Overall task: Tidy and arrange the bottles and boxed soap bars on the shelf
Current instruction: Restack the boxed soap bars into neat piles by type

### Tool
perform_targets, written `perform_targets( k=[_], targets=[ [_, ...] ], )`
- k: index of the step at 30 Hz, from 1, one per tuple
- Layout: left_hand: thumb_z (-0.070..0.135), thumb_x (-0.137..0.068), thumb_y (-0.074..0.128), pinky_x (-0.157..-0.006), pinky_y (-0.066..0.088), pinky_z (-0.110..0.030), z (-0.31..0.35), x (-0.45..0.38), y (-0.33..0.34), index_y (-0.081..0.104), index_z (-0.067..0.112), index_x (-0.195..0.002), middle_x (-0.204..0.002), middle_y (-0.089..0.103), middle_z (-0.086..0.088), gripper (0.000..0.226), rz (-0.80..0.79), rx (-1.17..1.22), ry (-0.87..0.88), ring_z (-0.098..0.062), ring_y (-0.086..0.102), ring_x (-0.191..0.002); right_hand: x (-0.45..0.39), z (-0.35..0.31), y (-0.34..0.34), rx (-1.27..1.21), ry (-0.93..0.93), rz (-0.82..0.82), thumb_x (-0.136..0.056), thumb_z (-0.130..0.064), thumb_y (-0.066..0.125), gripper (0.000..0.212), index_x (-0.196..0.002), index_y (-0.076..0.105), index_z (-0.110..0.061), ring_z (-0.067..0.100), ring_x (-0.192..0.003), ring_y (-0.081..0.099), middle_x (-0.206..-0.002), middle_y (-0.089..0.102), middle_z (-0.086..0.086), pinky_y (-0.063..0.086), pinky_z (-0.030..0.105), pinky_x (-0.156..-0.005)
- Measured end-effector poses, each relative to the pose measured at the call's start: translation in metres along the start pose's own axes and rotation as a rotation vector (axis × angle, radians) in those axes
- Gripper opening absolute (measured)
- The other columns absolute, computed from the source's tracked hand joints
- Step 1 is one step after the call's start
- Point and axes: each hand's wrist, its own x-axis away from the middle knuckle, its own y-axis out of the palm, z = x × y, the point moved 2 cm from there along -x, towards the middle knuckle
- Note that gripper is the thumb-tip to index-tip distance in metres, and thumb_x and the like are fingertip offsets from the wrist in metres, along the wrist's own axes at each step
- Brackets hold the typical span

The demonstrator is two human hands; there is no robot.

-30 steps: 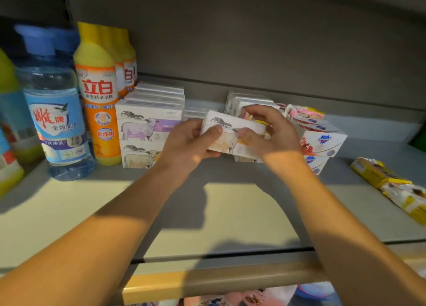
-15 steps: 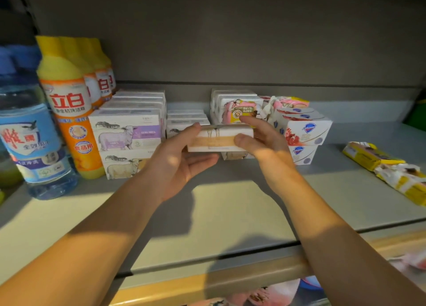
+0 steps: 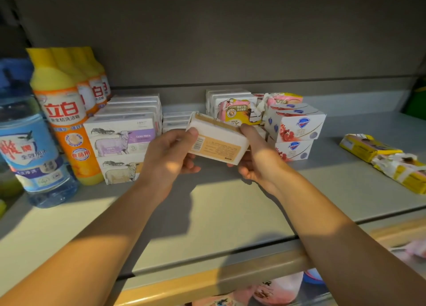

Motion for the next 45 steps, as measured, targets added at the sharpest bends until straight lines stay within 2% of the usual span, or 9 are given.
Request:
perform_targets(
  k=[6,9,12,16,25,28,32,39,45],
  targets=[
    [0.047,-0.069,0.072,-0.065,0.06,-0.037,0.003,0.001,0.005,0.077,0.018,-0.081,-0.087,0.074,-0.01,0.032,-0.132,0.384,-0.24,-0.021,0.069,-0.064,-0.001,-0.011,-0.009,-0.259,-0.265,-0.049,-0.07,-0.021,0.065,0.034,-0.103,0.072,-0.024,0.017,-0.08,0.066,-0.101,0.069,0.004,0.055,0.031,-0.066],
    [0.032,-0.087,0.069,-0.071,0.061,-0.042,-0.006,-0.002,0.004,0.07,0.005,-0.101,-0.101,0.075,-0.014,0.03,-0.057,0.183,-0.166,-0.031,0.072,-0.096,0.002,-0.006,-0.005,-0.026,-0.342,-0.11,-0.072,-0.024,0.066,0.048,-0.118,0.067,-0.04,0.016,-0.114,0.061,-0.13,0.06,-0.003,0.052,0.034,-0.094],
    [0.026,-0.082,0.07,-0.09,0.053,-0.06,-0.005,-0.003,0.0,0.067,0.002,-0.106,-0.104,0.072,-0.021,0.034,-0.005,-0.045,-0.005,-0.041,0.067,-0.103,0.005,-0.003,0.0,0.139,-0.454,-0.091,-0.085,-0.018,0.068,0.048,-0.124,0.061,-0.045,0.001,-0.103,0.064,-0.127,0.062,-0.01,0.052,0.016,-0.082],
    [0.023,-0.075,0.08,-0.096,0.052,-0.047,0.003,0.001,-0.001,0.06,0.014,-0.125,-0.11,0.07,-0.008,0.054,0.052,-0.272,0.167,-0.023,0.068,-0.1,0.002,-0.001,0.001,0.258,-0.517,-0.058,-0.083,0.003,0.07,0.073,-0.138,0.047,-0.037,0.011,-0.106,0.064,-0.128,0.057,-0.016,0.056,0.027,-0.088],
    [0.023,-0.07,0.08,-0.086,0.055,-0.037,0.026,0.016,-0.002,0.064,0.033,-0.113,-0.097,0.068,0.013,0.047,0.021,-0.413,0.576,-0.014,0.067,-0.092,0.003,-0.007,0.003,0.657,-0.75,0.18,-0.066,-0.017,0.086,0.067,-0.126,0.06,-0.023,0.006,-0.102,0.046,-0.12,0.058,-0.004,0.037,0.016,-0.083],
    [0.022,-0.072,0.081,-0.085,0.056,-0.039,0.026,0.014,-0.005,0.064,0.03,-0.112,-0.099,0.07,0.008,0.044,0.031,-0.418,0.525,-0.016,0.068,-0.091,0.003,-0.005,0.002,0.559,-0.724,0.141,-0.065,-0.012,0.086,0.065,-0.124,0.062,-0.025,0.005,-0.101,0.049,-0.11,0.056,-0.015,0.039,0.008,-0.085],
    [0.015,-0.073,0.086,-0.079,0.057,-0.044,0.018,0.008,-0.015,0.07,0.023,-0.104,-0.094,0.072,0.002,0.036,-0.043,-0.532,0.354,-0.022,0.069,-0.084,0.0,-0.001,-0.001,0.534,-0.623,0.041,-0.068,-0.009,0.084,0.058,-0.121,0.065,-0.025,0.017,-0.109,0.058,-0.113,0.058,-0.011,0.05,0.034,-0.097],
    [0.02,-0.07,0.086,-0.081,0.049,-0.02,0.009,0.004,-0.012,0.073,0.026,-0.1,-0.097,0.071,0.012,0.034,-0.171,-0.798,0.302,-0.007,0.066,-0.09,-0.003,0.004,-0.002,0.751,-0.542,-0.02,-0.074,-0.017,0.081,0.053,-0.123,0.063,-0.028,0.013,-0.106,0.057,-0.118,0.061,-0.004,0.047,0.024,-0.091],
    [0.021,-0.069,0.086,-0.09,0.046,-0.018,0.008,0.007,-0.004,0.073,0.02,-0.108,-0.103,0.07,0.007,0.042,-0.091,-0.828,0.386,-0.012,0.065,-0.099,-0.007,-0.003,-0.016,0.548,-0.694,0.288,-0.087,-0.031,0.069,0.033,-0.119,0.063,-0.028,0.011,-0.104,0.059,-0.113,0.063,-0.004,0.049,0.023,-0.084]
  ],
)
